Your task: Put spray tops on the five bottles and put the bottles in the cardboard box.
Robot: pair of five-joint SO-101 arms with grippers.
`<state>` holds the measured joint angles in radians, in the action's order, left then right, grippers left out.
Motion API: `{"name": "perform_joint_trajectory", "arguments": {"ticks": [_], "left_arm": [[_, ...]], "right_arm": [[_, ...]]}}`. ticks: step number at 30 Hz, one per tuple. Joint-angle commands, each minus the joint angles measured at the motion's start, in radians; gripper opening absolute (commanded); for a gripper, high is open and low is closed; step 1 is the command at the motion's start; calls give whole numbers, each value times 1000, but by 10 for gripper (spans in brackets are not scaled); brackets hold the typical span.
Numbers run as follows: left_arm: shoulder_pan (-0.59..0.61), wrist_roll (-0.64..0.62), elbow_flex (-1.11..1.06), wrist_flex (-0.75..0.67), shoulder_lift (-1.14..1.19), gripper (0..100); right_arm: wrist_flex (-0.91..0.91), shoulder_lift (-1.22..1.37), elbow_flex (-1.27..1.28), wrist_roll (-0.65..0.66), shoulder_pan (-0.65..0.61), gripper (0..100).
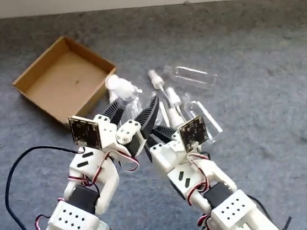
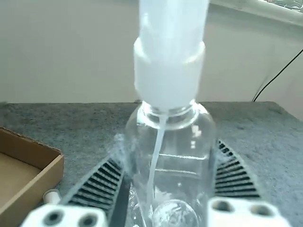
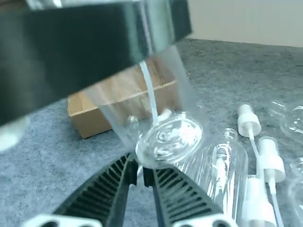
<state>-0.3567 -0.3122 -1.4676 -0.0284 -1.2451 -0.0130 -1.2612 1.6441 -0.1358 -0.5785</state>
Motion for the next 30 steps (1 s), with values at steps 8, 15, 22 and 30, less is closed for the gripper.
{"name": "perform_joint_trajectory", "arguments": {"ticks": [8,15,22,30], "left_arm": [[-8,-2,1,5,-5,66],[-8,0,-1,5,-5,66],[59,0,10,-2,-5,66],[294,114,116,5,5,66]], "right_arm": [[-31,-13,-21,-11,116,9],[-31,-12,-13,-12,147,9],[-30,-12,-8,-12,97,9],[-31,-12,39,-11,94,9]]}}
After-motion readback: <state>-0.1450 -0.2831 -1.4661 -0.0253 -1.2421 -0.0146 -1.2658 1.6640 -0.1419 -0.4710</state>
